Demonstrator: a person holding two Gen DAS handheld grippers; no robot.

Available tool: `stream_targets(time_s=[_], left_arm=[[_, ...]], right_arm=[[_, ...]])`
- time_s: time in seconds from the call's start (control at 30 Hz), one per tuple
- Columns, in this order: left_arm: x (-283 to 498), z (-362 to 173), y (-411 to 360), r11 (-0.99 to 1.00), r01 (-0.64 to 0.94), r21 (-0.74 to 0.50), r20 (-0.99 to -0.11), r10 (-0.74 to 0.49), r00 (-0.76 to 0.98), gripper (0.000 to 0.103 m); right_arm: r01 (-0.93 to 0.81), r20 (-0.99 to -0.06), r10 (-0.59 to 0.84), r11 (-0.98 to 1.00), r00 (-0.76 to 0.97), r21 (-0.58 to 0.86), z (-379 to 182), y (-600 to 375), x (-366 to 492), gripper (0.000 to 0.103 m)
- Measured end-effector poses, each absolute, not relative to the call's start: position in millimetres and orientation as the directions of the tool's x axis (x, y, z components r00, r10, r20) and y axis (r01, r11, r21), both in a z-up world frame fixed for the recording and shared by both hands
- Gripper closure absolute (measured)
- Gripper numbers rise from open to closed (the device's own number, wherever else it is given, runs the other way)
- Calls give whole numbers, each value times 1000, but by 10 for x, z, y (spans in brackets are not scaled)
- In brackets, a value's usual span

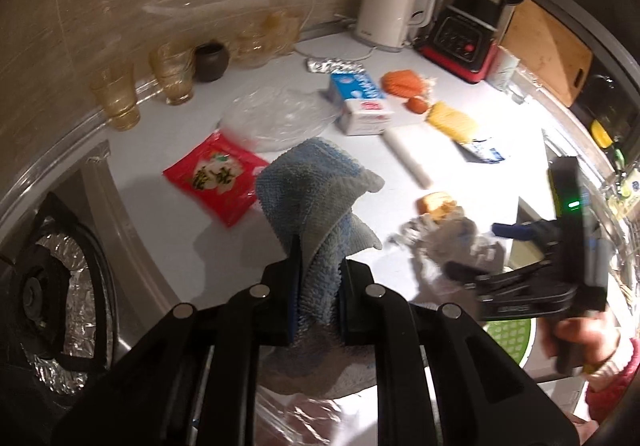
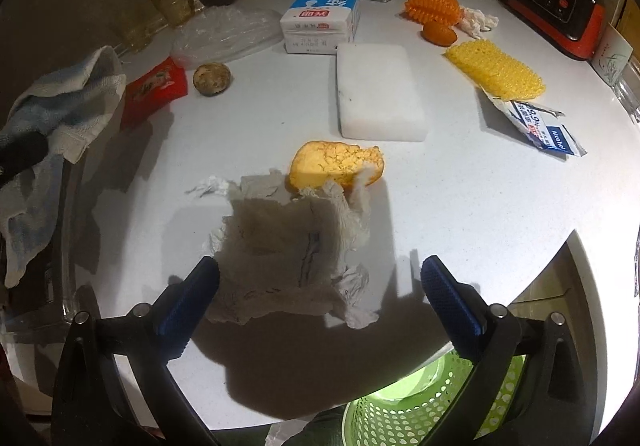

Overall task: Collect trash
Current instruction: 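Carry the blue cloth and tissue to the green basket and release both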

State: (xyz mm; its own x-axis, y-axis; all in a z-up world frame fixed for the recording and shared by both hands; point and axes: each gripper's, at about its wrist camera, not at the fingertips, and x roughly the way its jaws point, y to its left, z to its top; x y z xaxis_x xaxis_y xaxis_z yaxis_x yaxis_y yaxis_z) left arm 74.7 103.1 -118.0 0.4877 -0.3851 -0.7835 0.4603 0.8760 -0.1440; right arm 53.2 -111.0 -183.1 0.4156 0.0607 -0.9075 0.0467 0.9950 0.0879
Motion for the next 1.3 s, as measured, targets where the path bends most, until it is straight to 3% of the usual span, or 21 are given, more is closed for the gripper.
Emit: stream_targets(time_s=[0.03,0.13,0.17,0.2,0.3,0.73,0.97,1.3], left_arm=[[739,-1163,1011,871,466,-153,-783,-395,481,89],[650,-1105,911,863,480,-156,-780,-407,476,89],[632,-1095,895,861,483,-156,-779,-408,477,89],[616,-1089,878,859,487,-157,-777,-412,476,89],[558,-1030,773,849,506,-154,-776,-421,470,89],[-109,-950,-435,745,645,-172,-793,-493,358,89],[-598,-1142,-1240,689,703,-176,-815,-503,289,89],[-860,-2021,-1939,687,704,-179,-893,-414,176,89]], right_arm=[[43,-909,69,995,411,94,-1846,-1104,529,17],[24,-904,98,993,415,118,-1831,-1095,505,49],[19,-905,120,990,409,140,-1824,-1099,490,68],[18,-903,152,985,402,173,-1820,-1119,479,80],[24,-891,187,976,413,216,-1743,-1198,390,86],[155,-854,32,979,519,131,-991,-2277,-798,86],[232,-880,-18,967,475,105,-1181,-2853,-1384,86],[231,-911,-14,969,412,90,-1454,-3288,-1727,84]])
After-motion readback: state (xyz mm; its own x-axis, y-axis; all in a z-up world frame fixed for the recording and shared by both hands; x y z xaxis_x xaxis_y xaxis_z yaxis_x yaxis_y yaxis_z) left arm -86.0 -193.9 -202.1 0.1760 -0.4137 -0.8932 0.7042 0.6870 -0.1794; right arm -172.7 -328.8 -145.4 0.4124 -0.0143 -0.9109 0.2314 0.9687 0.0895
